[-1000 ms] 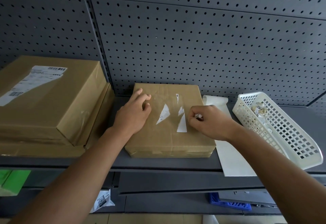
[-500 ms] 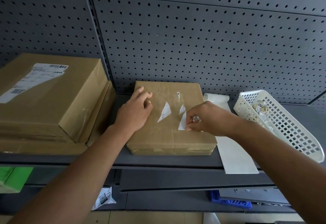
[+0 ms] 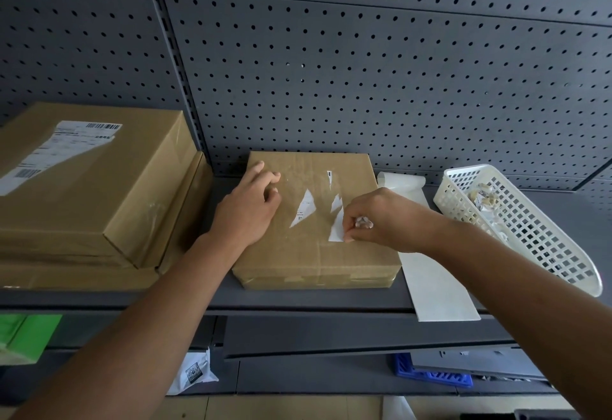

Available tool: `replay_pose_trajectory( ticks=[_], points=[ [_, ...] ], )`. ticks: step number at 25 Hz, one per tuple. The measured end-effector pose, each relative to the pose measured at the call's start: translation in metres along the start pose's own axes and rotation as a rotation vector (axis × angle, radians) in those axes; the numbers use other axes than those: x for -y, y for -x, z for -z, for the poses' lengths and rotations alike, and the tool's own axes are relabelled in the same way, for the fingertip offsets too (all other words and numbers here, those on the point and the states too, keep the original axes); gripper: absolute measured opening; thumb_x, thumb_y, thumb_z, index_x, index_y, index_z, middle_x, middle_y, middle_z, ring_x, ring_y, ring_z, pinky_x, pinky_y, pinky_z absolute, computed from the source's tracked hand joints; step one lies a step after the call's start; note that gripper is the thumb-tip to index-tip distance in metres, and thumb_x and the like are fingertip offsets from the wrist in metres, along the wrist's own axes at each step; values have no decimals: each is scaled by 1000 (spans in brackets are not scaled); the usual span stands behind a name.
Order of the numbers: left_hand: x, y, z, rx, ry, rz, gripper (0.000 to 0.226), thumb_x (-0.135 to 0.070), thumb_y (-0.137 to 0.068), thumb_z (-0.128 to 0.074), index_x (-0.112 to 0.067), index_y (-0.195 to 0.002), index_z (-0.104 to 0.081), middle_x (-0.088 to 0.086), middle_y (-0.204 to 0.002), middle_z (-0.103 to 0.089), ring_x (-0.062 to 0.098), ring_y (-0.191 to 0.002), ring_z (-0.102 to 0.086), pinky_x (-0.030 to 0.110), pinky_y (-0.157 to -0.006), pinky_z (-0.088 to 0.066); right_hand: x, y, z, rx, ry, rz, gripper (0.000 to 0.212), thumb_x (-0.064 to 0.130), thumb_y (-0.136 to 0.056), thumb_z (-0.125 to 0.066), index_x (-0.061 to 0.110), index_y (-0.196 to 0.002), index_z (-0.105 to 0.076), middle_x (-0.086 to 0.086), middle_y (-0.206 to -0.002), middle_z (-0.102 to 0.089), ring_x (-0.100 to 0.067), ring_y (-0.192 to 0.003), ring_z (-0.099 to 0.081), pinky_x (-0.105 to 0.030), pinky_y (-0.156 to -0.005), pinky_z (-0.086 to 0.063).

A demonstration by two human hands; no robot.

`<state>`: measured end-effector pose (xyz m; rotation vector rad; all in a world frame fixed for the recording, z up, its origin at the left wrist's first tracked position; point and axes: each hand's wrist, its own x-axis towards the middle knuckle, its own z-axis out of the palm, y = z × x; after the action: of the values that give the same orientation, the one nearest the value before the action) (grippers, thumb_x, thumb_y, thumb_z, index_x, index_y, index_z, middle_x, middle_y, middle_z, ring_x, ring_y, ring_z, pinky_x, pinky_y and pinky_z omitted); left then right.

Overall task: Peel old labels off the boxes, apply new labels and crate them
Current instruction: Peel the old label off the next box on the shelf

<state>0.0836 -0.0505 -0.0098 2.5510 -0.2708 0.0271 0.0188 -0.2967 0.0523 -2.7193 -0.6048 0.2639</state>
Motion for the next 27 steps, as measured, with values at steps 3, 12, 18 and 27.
replay_pose_trajectory(
  ticks=[3, 12, 18, 27],
  points=[
    [0, -1, 1, -2, -1, 5, 36, -36, -105, -36, -34, -139, -50, -15, -164, -18, 20, -136, -46, 49, -106, -36, 0, -4, -8, -48, 55, 19, 6, 22, -87, -71, 17, -86, -72, 6, -87, -67, -9, -77, -57, -29, -74, -51],
    [-2, 1, 2, -1, -13, 4, 37, -35, -106, -36, -33, -139, -50, -14, -165, -18, 19, -136, -46, 49, -107, -34, -6, -1, -7, -47, 13, 54, 3, 20, -86, -73, 18, -85, -72, 7, -87, -67, -8, -76, -58, -25, -75, -50],
    [-1, 0, 1, 3, -5, 4, 37, -36, -105, -36, -34, -139, -50, -15, -164, -18, 20, -136, -46, 50, -109, -33, -7, 3, -11, -114, -70, 62, 6, 16, -85, -73, 16, -80, -71, 11, -81, -66, -7, -74, -59, -20, -71, -50],
    [0, 0, 1, 3, -16, 5, 37, -36, -105, -35, -34, -140, -49, -14, -165, -18, 20, -136, -45, 49, -107, -34, -8, -4, -19, -114, 52, 104, 9, 11, -88, -64, 16, -84, -70, 5, -86, -66, -12, -75, -60, -39, -69, -54]
  ],
)
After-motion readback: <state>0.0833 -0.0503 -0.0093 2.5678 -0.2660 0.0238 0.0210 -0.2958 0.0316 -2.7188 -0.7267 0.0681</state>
